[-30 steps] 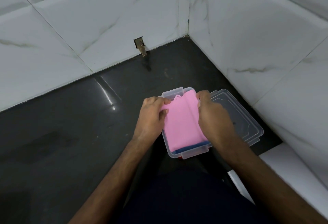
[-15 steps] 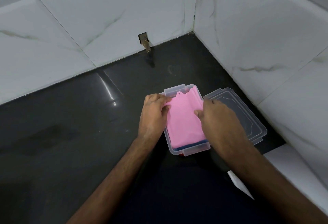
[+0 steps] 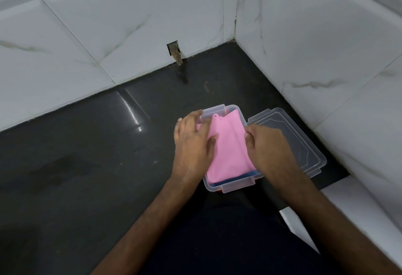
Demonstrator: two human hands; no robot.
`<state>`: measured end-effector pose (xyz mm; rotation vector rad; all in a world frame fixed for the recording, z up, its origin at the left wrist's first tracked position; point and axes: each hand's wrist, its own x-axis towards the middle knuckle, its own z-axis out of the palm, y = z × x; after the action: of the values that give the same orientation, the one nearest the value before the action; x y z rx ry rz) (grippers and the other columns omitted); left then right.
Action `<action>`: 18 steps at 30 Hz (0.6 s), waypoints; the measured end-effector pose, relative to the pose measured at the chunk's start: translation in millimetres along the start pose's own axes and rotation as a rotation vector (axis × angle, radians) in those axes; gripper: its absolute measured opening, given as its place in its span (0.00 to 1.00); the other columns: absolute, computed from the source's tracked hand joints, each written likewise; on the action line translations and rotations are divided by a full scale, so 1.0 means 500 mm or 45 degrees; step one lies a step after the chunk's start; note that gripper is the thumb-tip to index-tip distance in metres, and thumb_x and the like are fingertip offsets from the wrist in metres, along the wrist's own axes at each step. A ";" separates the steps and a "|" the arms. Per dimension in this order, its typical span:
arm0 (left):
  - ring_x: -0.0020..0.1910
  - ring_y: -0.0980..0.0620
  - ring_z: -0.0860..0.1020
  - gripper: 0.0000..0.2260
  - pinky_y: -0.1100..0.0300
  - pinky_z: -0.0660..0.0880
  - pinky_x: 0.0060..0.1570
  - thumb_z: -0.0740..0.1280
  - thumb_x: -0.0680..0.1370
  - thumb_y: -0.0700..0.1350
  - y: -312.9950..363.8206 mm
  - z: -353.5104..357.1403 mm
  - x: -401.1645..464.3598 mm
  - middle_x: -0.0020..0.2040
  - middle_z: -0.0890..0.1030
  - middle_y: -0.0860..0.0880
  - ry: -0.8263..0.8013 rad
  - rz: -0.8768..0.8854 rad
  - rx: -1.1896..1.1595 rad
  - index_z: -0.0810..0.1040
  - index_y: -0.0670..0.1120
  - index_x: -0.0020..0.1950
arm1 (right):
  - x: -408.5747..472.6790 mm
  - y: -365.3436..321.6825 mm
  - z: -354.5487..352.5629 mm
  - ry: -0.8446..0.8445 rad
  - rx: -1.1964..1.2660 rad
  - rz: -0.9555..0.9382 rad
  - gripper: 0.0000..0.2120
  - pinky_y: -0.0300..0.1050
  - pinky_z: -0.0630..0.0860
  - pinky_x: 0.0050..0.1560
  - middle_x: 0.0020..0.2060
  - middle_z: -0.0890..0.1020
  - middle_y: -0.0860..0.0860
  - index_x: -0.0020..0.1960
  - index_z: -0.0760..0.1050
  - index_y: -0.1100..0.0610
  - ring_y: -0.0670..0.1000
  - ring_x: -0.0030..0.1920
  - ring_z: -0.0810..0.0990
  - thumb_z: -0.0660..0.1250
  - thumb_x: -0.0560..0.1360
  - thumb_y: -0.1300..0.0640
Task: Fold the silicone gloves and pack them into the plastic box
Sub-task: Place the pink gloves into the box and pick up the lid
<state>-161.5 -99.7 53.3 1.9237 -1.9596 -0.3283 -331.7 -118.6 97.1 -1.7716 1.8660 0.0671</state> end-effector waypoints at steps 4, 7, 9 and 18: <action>0.69 0.38 0.75 0.18 0.42 0.67 0.67 0.70 0.81 0.46 0.028 -0.009 -0.002 0.74 0.75 0.40 -0.073 0.494 0.061 0.80 0.44 0.70 | 0.004 0.004 0.019 0.150 0.052 -0.078 0.15 0.48 0.74 0.64 0.62 0.80 0.57 0.68 0.74 0.59 0.56 0.59 0.80 0.60 0.84 0.54; 0.73 0.40 0.72 0.24 0.41 0.68 0.73 0.67 0.84 0.47 0.044 0.006 -0.002 0.76 0.73 0.40 -0.295 0.487 -0.110 0.70 0.40 0.78 | 0.003 0.016 0.049 0.326 0.182 -0.115 0.12 0.48 0.70 0.50 0.60 0.76 0.63 0.63 0.76 0.63 0.61 0.56 0.77 0.63 0.82 0.61; 0.76 0.43 0.68 0.28 0.45 0.64 0.77 0.67 0.84 0.48 0.042 0.018 -0.004 0.78 0.72 0.41 -0.320 0.432 -0.162 0.64 0.40 0.81 | 0.015 0.029 0.065 0.380 0.179 -0.131 0.11 0.43 0.68 0.48 0.57 0.74 0.60 0.61 0.78 0.62 0.58 0.53 0.76 0.64 0.81 0.61; 0.83 0.48 0.59 0.32 0.49 0.56 0.80 0.62 0.84 0.58 0.023 0.049 -0.005 0.83 0.64 0.48 -0.329 0.408 -0.051 0.59 0.46 0.84 | 0.013 0.048 0.105 0.534 0.170 -0.237 0.12 0.47 0.80 0.46 0.54 0.72 0.53 0.63 0.72 0.56 0.52 0.53 0.76 0.66 0.81 0.56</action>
<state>-182.1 -99.0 35.8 1.5710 -2.3638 -0.5410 -335.3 -100.3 42.1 -1.9648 1.9141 -0.5245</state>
